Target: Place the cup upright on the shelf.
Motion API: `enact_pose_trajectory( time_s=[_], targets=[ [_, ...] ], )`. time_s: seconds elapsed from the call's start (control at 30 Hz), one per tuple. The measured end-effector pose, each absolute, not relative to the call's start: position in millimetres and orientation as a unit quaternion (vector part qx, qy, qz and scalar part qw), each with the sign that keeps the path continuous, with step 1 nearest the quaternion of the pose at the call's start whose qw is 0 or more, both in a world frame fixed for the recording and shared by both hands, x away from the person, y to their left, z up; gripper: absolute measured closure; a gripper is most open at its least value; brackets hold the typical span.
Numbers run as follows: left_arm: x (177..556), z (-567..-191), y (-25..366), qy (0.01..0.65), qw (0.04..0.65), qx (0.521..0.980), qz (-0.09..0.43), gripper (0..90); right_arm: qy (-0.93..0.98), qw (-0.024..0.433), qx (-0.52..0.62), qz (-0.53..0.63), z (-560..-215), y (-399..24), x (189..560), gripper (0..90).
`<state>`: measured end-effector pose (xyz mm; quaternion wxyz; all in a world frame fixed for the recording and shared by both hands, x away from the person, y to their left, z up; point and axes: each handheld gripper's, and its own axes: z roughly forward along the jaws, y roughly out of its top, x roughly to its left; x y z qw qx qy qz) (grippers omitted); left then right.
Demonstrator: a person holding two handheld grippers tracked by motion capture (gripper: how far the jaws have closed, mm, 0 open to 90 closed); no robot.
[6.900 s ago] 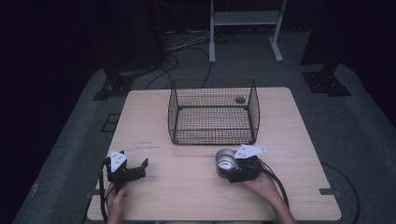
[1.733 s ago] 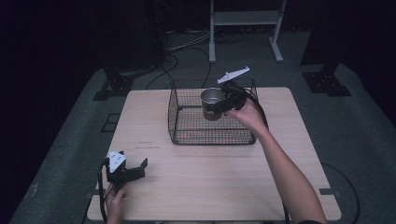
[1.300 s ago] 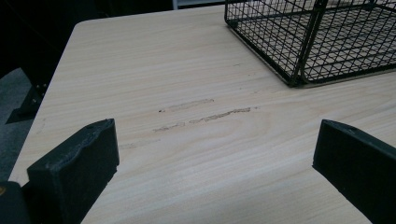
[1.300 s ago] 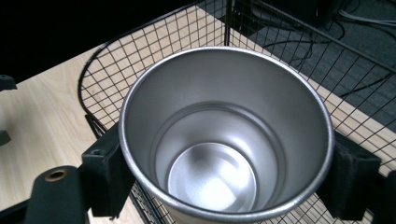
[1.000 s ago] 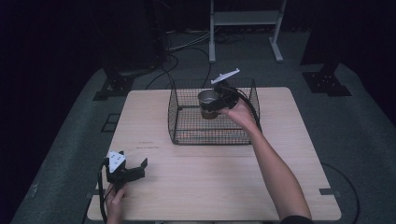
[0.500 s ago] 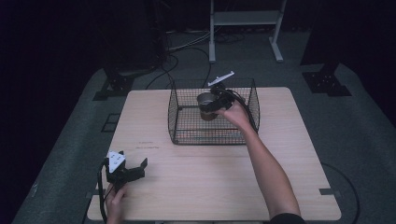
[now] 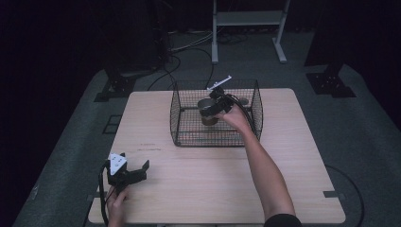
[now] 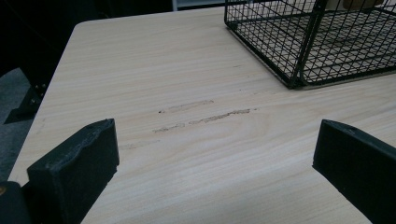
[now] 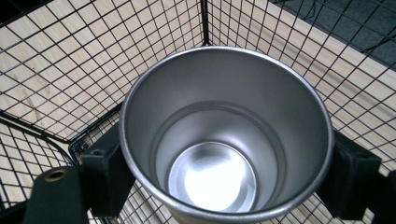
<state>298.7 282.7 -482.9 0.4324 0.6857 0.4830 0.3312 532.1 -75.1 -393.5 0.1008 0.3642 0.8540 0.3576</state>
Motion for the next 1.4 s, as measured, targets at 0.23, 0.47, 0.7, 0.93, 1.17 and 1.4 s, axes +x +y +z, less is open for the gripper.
enact_pose_trajectory(
  time_s=[0.23,0.47,0.7,0.93,1.17,1.4],
  targets=[
    [298,-483,283,0.481,0.436,0.683,0.334,0.0,0.854,0.096,0.372,0.35,-400,-77,540,17.8],
    [298,-483,283,0.482,0.437,0.682,0.333,0.0,0.863,0.095,0.37,0.332,-406,-78,544,17.8],
    [298,-483,284,0.484,0.437,0.682,0.332,0.0,0.865,0.095,0.374,0.322,-411,-82,549,17.8],
    [298,-483,284,0.484,0.44,0.679,0.332,0.0,0.865,0.093,0.379,0.316,-416,-82,554,17.8],
    [299,-483,285,0.487,0.44,0.679,0.33,0.0,0.879,0.096,0.364,0.294,-415,-69,556,17.7],
    [299,-483,285,0.486,0.44,0.679,0.329,0.0,0.88,0.093,0.362,0.293,-417,-66,556,17.4]
  ],
)
